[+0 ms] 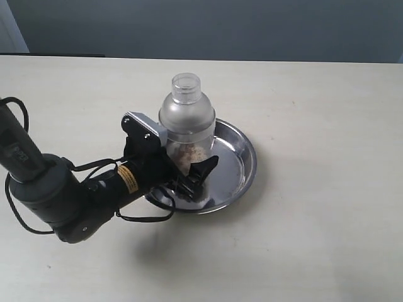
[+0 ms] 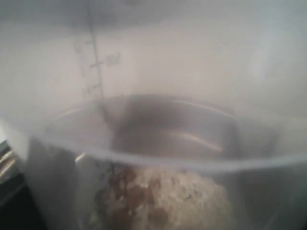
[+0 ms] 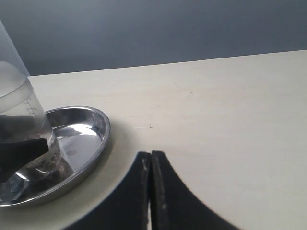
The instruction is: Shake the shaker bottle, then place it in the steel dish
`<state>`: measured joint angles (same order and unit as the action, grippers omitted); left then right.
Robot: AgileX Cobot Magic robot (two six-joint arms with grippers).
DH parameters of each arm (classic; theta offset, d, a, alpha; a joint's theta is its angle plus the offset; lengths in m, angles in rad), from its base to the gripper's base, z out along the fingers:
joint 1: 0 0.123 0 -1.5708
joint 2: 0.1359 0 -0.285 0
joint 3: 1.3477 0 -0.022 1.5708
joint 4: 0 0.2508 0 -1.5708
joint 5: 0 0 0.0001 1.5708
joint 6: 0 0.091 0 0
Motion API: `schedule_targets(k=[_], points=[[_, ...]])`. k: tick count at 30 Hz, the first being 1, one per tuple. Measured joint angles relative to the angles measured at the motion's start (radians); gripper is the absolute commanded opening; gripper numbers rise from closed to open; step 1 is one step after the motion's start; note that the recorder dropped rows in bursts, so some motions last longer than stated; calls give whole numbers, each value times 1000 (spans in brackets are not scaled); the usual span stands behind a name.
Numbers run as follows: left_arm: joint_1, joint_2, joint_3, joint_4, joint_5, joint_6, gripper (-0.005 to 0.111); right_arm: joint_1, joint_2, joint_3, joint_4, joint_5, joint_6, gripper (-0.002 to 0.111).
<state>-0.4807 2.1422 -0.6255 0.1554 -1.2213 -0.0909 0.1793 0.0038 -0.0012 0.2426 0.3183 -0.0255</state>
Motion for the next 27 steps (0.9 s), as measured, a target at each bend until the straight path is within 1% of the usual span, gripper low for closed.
schedule_targets(k=[3, 5, 15, 23, 27], points=[[0, 0, 0, -93, 5, 0, 95, 0, 0, 0, 0, 0, 0, -1], [0, 0, 2, -105, 5, 0, 95, 0, 0, 0, 0, 0, 0, -1], [0, 0, 3, 39, 9, 0, 95, 0, 0, 0, 0, 0, 0, -1], [0, -19, 6, 44, 11, 10, 95, 0, 0, 0, 0, 0, 0, -1], [0, -57, 31, 24, 9, 34, 95, 0, 0, 0, 0, 0, 0, -1]])
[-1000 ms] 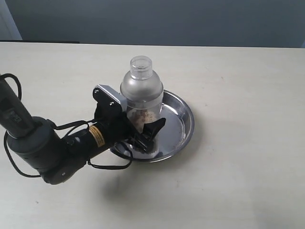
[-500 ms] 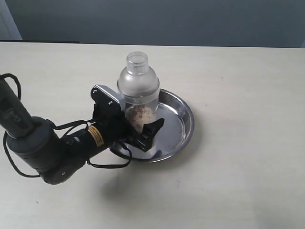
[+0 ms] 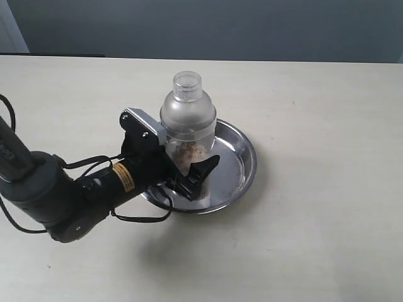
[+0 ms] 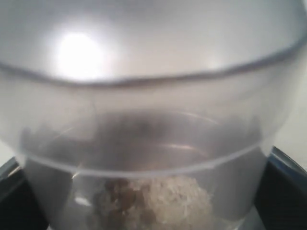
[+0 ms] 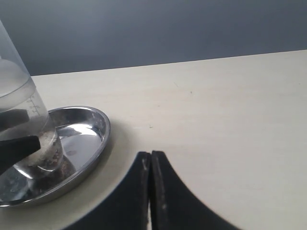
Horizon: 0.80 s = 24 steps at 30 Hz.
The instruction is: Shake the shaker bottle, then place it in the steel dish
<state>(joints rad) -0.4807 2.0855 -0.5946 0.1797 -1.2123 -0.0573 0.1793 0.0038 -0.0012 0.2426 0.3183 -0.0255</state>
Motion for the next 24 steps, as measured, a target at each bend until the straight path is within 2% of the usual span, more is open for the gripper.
schedule_targets(k=[9, 15, 19, 24], points=[[0, -64, 106, -76, 0, 36, 95, 0, 0, 0, 0, 0, 0, -1], [0, -163, 157, -38, 2, 36, 95, 0, 0, 0, 0, 0, 0, -1], [0, -285, 232, -24, 0, 38, 95, 0, 0, 0, 0, 0, 0, -1], [0, -476, 351, -60, 0, 115, 94, 0, 0, 0, 0, 0, 0, -1]])
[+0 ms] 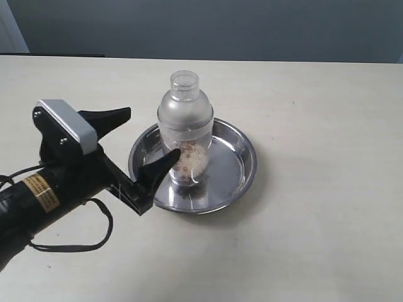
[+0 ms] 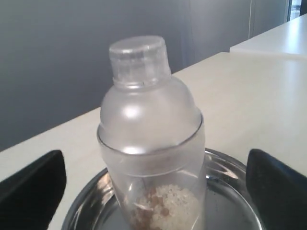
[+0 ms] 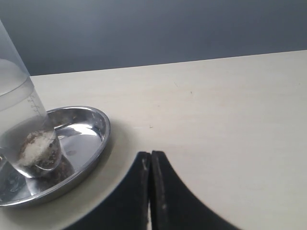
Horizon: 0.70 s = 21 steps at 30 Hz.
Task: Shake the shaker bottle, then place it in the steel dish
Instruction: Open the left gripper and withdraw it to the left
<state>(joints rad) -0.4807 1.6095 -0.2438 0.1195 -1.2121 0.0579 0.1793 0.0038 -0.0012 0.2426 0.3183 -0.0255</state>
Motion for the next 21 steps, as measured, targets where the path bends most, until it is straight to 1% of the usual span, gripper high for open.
schedule_targets(k=[3, 5, 7, 10, 12, 14, 16, 19, 21], points=[[0, -89, 34, -7, 0, 3, 90, 0, 0, 0, 0, 0, 0, -1], [0, -146, 55, -15, 0, 3, 81, 0, 0, 0, 0, 0, 0, -1], [0, -205, 72, -31, 0, -4, 69, 0, 0, 0, 0, 0, 0, -1], [0, -308, 98, -90, 0, -38, 52, 0, 0, 0, 0, 0, 0, -1], [0, -376, 111, -129, 0, -46, 45, 0, 0, 0, 0, 0, 0, -1], [0, -438, 114, -149, 33, -38, 40, 0, 0, 0, 0, 0, 0, -1], [0, -505, 115, -151, 105, -15, 32, 0, 0, 0, 0, 0, 0, -1], [0, -591, 117, -156, 200, 3, 15, 0, 0, 0, 0, 0, 0, -1], [0, -652, 117, -157, 233, 8, 3, 0, 0, 0, 0, 0, 0, -1]])
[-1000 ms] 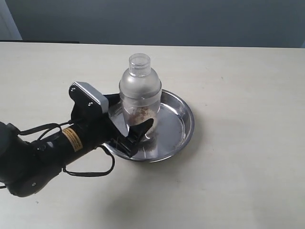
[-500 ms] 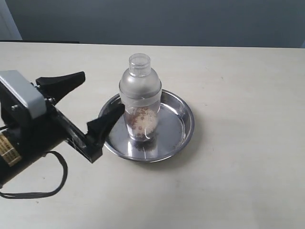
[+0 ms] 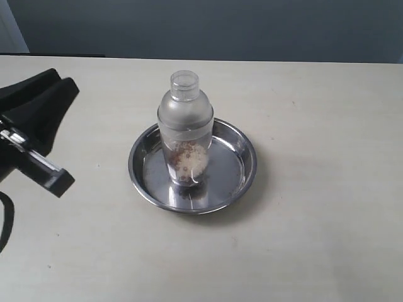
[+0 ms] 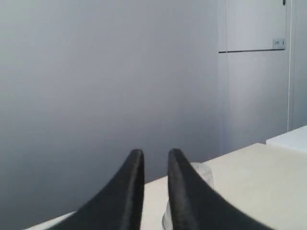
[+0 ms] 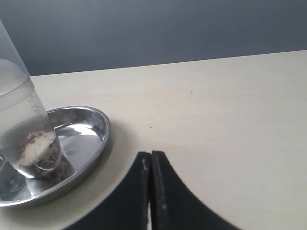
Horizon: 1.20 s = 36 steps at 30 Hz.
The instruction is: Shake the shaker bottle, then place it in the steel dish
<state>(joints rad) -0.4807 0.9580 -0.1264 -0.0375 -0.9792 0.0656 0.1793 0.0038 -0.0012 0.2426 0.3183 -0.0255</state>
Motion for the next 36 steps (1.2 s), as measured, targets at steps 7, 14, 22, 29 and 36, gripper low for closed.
schedule_targets(k=[7, 14, 22, 29, 36], points=[[0, -159, 0, -130, 92, 31, 0, 0, 0, 0, 0, 0, 0, -1], [0, -216, -34, -177, 350, 44, 0, 0, 0, 0, 0, 0, 0, -1], [0, -354, -160, -171, 774, 44, 0, 0, 0, 0, 0, 0, 0, -1], [0, -436, -187, -95, 957, 44, 0, 0, 0, 0, 0, 0, 0, -1], [0, -450, -187, -76, 979, 44, 0, 0, 0, 0, 0, 0, 0, -1]])
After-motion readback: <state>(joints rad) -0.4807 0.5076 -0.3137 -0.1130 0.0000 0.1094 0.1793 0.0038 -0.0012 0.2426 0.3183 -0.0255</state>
